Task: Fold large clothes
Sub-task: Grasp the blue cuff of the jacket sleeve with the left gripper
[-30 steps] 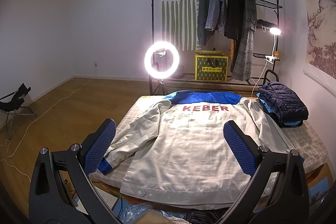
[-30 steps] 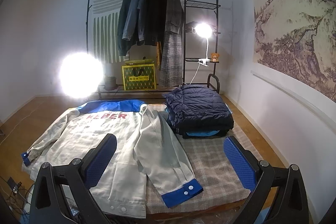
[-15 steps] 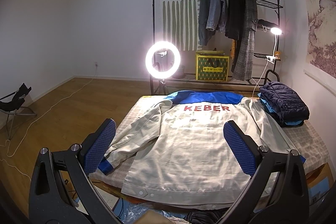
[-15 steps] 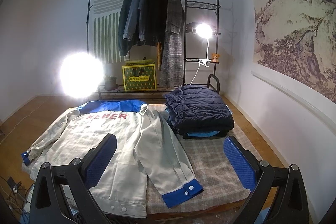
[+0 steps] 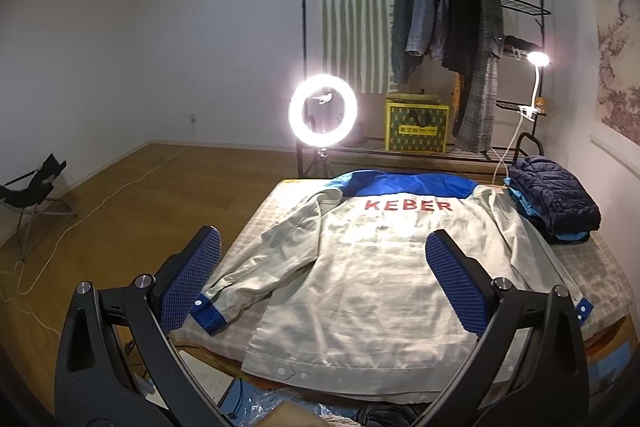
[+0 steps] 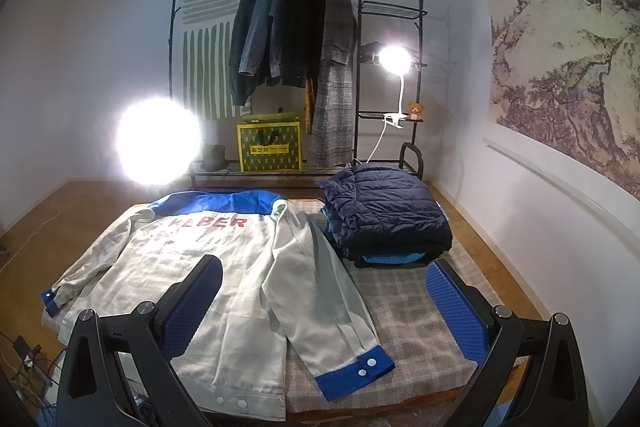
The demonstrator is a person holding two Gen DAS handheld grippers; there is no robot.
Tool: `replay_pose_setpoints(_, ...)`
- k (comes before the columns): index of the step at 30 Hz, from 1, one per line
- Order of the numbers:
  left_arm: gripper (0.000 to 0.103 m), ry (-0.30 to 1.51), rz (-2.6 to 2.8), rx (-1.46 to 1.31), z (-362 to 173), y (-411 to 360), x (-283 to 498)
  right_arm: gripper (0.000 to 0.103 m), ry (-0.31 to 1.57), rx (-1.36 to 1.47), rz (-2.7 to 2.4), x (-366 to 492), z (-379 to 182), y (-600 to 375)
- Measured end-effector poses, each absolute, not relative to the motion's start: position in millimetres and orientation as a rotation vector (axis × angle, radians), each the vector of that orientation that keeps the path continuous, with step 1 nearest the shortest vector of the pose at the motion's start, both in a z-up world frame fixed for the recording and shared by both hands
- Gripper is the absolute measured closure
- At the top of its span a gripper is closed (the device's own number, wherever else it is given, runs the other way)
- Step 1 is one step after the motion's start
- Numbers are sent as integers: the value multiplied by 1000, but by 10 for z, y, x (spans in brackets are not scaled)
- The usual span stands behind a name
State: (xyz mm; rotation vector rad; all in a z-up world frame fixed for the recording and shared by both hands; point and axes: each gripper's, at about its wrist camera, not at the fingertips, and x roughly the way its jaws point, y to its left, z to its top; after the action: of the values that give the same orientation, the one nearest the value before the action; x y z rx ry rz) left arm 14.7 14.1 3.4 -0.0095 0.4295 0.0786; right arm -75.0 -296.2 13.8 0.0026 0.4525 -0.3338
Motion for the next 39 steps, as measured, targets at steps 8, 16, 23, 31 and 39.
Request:
replay_pose_setpoints(8,0,467,196,-44,-270,709,392,0,464,-13,-277,-325,99,-2837)
replay_pose_setpoints(16,8,636,244,-208,-991,1613,905,0,426,31,-209,84,-166,-2737)
replay_pose_setpoints(23,26,808,276,-501,-1880,2471,1311,0,499,75,-165,448,-443,-2733)
replay_pose_setpoints(31,26,905,317,-807,-2731,3117,1582,0,551,110,-152,600,-567,-2754)
replay_pose_setpoints(39,26,920,371,-906,-3134,3371,1767,0,581,81,-175,661,-594,-2693)
